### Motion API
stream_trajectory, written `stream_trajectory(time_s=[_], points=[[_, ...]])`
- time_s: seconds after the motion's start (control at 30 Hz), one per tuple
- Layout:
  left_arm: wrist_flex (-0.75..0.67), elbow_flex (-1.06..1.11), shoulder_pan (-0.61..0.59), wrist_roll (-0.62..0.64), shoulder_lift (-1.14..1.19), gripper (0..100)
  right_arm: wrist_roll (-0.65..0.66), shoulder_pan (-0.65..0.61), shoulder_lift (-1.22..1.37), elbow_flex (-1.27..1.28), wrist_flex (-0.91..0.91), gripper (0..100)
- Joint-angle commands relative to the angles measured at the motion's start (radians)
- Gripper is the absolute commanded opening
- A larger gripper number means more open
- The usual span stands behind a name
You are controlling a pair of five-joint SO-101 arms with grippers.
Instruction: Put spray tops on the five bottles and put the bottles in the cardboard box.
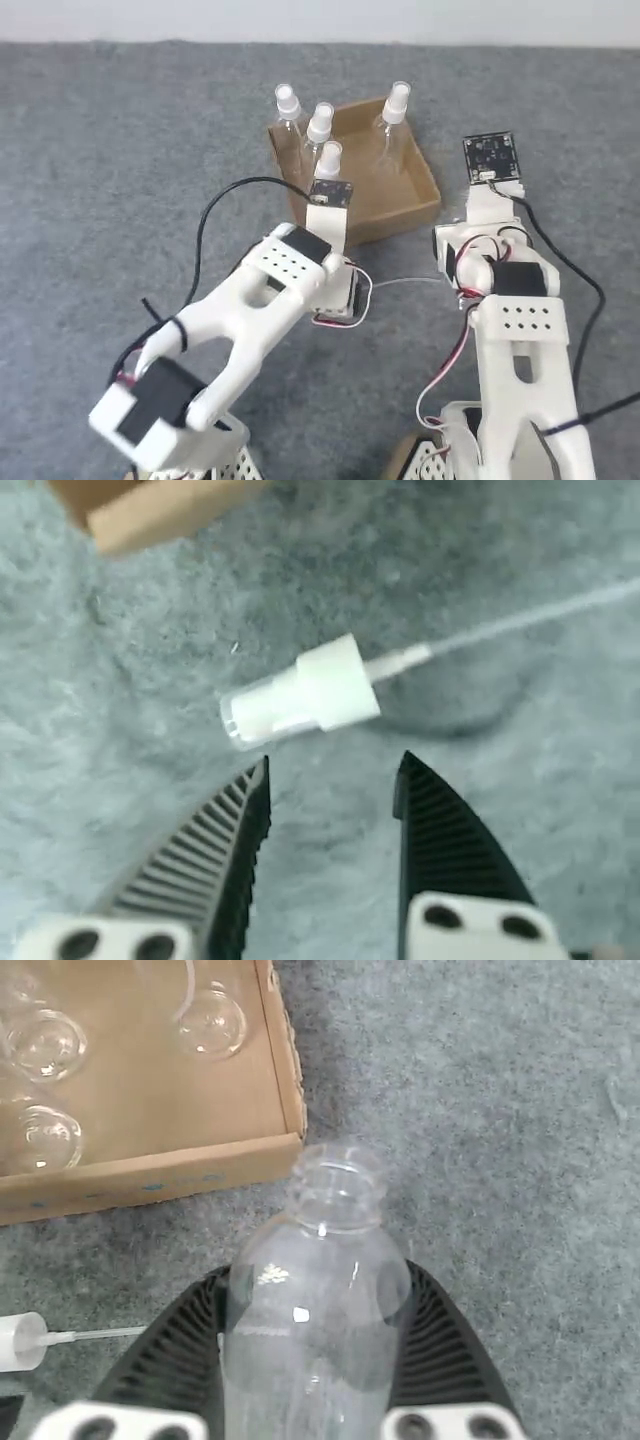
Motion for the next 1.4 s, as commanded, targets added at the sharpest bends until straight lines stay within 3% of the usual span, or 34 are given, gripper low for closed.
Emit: stream_trajectory(time_s=[0.0,0.2,0.5,0.8,1.13,1.37], points=[[-0.072,-0.051,0.005,0.078,0.055,19,-0.009,0.015,-0.041,-0.009,-0.022,3.5],[-0.098,-0.062,-0.046,0.184,0.121,19,-0.006,0.015,-0.044,-0.009,-0.022,3.5],[-0.087,-0.065,-0.212,0.186,0.121,19,-0.006,0.015,-0.045,-0.009,-0.022,3.5],[0.061,-0.111,-0.377,0.068,0.120,18,-0.003,0.015,-0.045,-0.009,-0.022,3.5],[0.064,-0.122,-0.631,-0.078,0.120,18,-0.003,0.015,-0.041,-0.009,-0.022,3.5],[0.097,-0.154,-0.697,-0.086,0.120,18,-0.003,0.013,-0.038,-0.009,-0.022,3.5]])
